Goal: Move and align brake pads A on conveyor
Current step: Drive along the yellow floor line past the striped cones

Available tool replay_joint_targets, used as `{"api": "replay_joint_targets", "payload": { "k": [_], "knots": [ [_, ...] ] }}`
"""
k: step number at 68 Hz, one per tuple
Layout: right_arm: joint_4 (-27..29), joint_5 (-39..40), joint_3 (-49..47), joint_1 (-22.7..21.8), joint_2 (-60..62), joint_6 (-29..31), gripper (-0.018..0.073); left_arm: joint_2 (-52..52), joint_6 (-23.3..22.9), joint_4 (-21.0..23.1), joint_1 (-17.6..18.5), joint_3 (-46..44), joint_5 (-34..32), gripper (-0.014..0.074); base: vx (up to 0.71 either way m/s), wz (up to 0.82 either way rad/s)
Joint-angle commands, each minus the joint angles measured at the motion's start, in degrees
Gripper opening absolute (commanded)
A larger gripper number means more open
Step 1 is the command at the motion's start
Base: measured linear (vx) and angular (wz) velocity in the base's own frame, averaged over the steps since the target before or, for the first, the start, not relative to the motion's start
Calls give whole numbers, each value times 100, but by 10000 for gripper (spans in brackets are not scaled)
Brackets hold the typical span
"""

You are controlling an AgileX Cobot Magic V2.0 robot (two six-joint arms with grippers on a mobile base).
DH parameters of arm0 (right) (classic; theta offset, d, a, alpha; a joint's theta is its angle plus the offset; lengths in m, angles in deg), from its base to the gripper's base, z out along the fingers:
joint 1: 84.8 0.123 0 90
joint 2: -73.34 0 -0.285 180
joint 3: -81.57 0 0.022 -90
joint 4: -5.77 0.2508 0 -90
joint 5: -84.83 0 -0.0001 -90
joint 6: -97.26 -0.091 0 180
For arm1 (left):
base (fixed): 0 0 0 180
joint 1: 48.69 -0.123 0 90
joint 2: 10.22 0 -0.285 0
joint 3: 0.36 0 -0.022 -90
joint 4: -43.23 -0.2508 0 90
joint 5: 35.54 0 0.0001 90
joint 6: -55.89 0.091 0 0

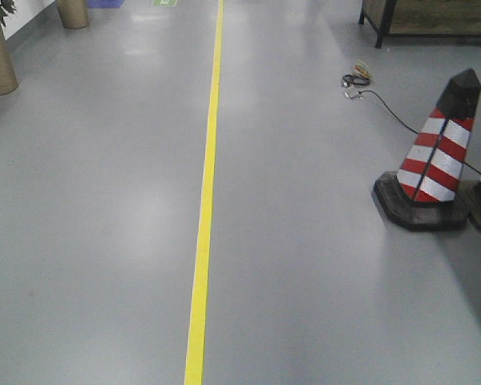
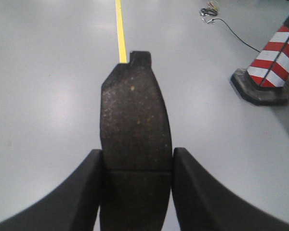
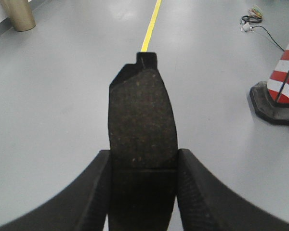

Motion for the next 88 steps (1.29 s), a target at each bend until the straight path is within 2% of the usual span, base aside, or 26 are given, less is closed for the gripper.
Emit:
{"api": "replay_joint_targets", "payload": {
  "k": [1,88],
  "knots": [
    [-45,502,-175,-6,-32,39,-12,25,-37,39,22,-167,-525,-6,67,7],
    [-45,502,-175,-6,-32,39,-12,25,-37,39,22,-167,-525,-6,61,-3]
  ]
}}
